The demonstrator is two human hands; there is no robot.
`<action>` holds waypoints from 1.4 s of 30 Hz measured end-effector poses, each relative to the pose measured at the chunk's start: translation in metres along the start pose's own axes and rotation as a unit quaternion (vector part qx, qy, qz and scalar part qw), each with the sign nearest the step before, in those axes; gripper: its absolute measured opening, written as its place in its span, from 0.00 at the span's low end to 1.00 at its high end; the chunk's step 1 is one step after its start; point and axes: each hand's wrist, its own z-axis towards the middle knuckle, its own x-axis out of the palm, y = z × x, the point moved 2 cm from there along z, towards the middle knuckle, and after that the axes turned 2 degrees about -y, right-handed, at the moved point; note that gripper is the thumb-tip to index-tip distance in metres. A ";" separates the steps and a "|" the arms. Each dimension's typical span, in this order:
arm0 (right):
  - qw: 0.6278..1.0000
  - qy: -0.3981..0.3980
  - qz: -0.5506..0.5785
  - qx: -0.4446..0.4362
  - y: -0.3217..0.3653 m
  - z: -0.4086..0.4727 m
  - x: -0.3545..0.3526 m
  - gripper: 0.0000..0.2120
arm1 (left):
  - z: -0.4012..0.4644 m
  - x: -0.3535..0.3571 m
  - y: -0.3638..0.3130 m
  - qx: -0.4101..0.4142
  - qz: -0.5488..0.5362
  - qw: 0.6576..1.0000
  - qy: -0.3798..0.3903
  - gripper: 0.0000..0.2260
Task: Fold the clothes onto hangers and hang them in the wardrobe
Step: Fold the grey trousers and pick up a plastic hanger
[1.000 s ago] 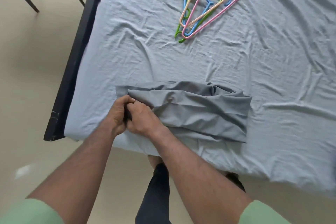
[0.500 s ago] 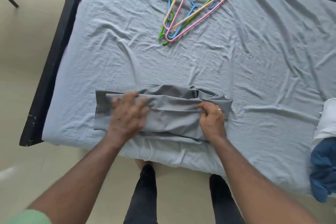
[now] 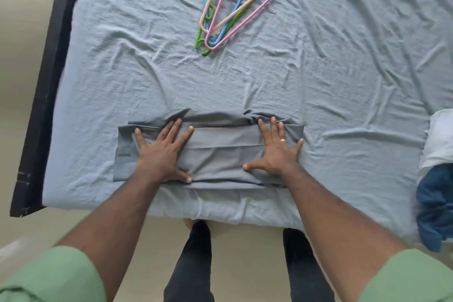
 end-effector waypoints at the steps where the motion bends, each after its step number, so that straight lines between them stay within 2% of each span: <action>1: 1.000 -0.023 0.010 0.004 0.008 -0.002 -0.004 0.65 | -0.003 -0.009 -0.002 -0.002 -0.010 1.000 -0.012 0.59; 3: 0.993 -0.106 0.050 -0.008 0.032 -0.008 -0.015 0.54 | -0.010 -0.032 -0.003 -0.006 -0.044 0.996 -0.081 0.51; 5: 0.976 -0.187 0.103 -0.036 0.064 -0.015 -0.029 0.35 | -0.015 -0.058 0.001 0.002 -0.083 0.982 -0.170 0.39; 7: 0.963 -0.230 0.126 -0.065 0.095 -0.021 -0.045 0.22 | -0.015 -0.085 0.006 0.011 -0.143 0.970 -0.199 0.26; 9: 0.955 -0.251 0.132 -0.082 0.124 -0.027 -0.061 0.17 | -0.017 -0.112 0.013 0.010 -0.201 0.959 -0.201 0.18; 13: 0.950 -0.258 0.140 -0.107 0.168 -0.031 -0.093 0.13 | -0.019 -0.158 0.021 0.005 -0.234 0.943 -0.236 0.12; 22: 0.934 -0.290 0.165 -0.127 0.209 0.016 -0.163 0.08 | 0.030 -0.208 0.037 -0.006 -0.291 0.930 -0.224 0.08; 27: 0.916 -0.272 0.285 -0.074 0.200 0.061 -0.192 0.08 | 0.070 -0.226 0.043 -0.014 -0.314 0.927 -0.205 0.05; 33: 0.916 -0.190 0.354 0.009 0.183 0.140 -0.219 0.07 | 0.117 -0.239 0.048 -0.030 -0.346 0.917 -0.197 0.05; 37: 0.883 -0.146 0.441 0.067 0.189 0.190 -0.226 0.08 | 0.139 -0.235 0.053 -0.038 -0.361 0.913 -0.186 0.04; 42: 0.862 -0.134 0.478 0.104 0.207 0.220 -0.231 0.10 | 0.155 -0.229 0.059 -0.032 -0.359 0.917 -0.170 0.04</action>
